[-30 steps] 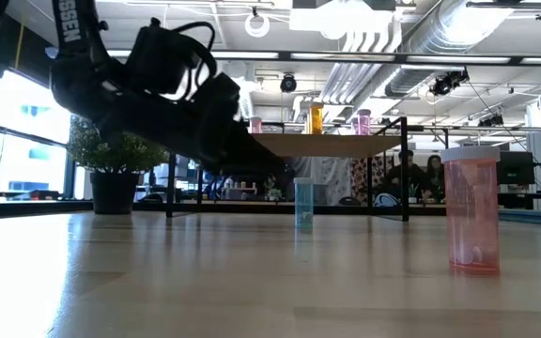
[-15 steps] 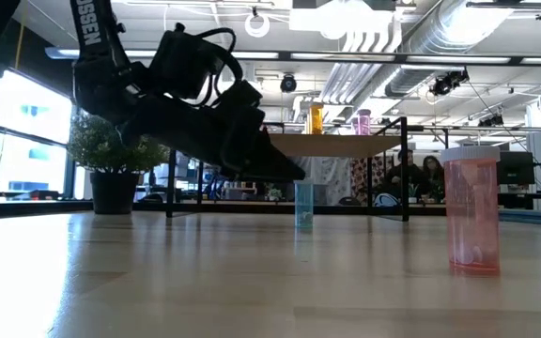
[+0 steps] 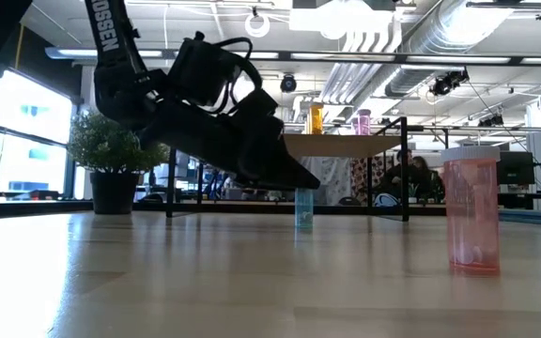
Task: Pick and place medicine bottles onto shelf by color
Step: Put the blue pill bottle on the shelf aligned with the other blue pill bottles
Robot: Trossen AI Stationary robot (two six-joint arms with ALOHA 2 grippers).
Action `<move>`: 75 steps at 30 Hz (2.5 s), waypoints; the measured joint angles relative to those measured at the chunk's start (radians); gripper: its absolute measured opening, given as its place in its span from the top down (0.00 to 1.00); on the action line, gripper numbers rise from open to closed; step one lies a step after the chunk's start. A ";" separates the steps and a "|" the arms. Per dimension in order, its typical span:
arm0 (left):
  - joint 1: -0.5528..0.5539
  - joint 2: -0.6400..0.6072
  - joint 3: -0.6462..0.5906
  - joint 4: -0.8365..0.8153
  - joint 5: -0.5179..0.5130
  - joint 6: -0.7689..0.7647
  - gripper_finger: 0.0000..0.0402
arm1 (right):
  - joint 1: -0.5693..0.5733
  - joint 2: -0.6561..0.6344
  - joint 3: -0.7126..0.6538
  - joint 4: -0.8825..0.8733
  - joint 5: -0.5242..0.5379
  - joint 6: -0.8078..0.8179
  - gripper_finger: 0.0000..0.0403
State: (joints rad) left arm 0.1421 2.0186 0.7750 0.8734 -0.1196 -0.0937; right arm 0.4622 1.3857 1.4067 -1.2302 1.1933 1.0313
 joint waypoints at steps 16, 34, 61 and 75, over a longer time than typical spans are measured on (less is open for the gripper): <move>0.004 0.000 0.000 -0.010 -0.004 0.000 0.65 | 0.000 0.000 0.000 -0.001 -0.017 0.000 0.59; 0.003 -0.012 -0.001 -0.005 0.077 -0.034 0.72 | 0.000 0.000 0.000 -0.009 -0.025 0.000 0.59; 0.024 -0.688 -0.343 -0.134 -0.176 -0.003 0.71 | 0.000 0.001 -0.001 -0.008 -0.051 0.008 0.59; 0.215 -1.005 -0.342 -0.442 -0.130 0.053 0.71 | -0.039 0.001 -0.001 -0.008 -0.066 0.008 0.59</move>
State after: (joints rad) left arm 0.3569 1.0140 0.4328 0.4317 -0.2499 -0.0409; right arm 0.4236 1.3865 1.4059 -1.2380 1.1275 1.0395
